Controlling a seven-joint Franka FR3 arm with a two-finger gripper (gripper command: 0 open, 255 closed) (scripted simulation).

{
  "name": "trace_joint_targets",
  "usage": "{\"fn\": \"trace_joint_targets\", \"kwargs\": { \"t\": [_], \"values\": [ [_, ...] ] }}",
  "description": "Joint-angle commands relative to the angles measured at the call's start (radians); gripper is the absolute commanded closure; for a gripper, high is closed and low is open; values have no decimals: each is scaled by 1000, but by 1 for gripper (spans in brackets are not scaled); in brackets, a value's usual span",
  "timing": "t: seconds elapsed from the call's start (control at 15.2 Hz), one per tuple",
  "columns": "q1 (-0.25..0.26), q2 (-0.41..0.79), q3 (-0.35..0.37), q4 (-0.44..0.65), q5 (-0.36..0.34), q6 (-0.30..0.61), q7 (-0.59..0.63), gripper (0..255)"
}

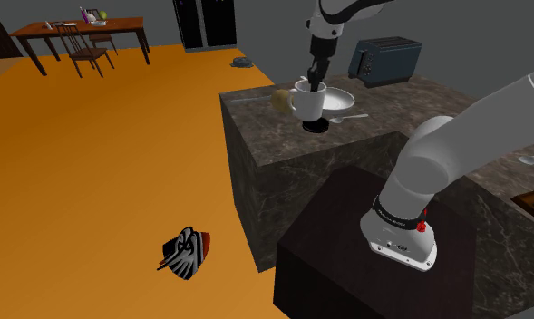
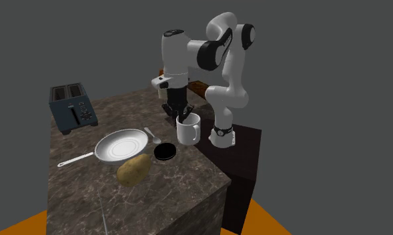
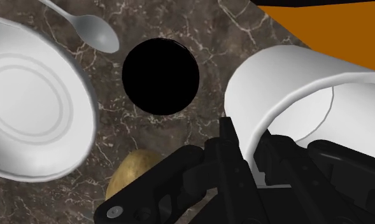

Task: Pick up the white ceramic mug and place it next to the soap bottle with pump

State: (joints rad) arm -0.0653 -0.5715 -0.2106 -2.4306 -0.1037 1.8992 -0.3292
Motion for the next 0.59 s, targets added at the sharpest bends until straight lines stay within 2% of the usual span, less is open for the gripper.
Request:
{"fn": "trace_joint_targets", "kwargs": {
  "t": [0.0,0.53],
  "values": [
    [1,-6,4,22,2,-28,2,255],
    [5,-7,13,128,9,-136,1,255]
  ]
}}
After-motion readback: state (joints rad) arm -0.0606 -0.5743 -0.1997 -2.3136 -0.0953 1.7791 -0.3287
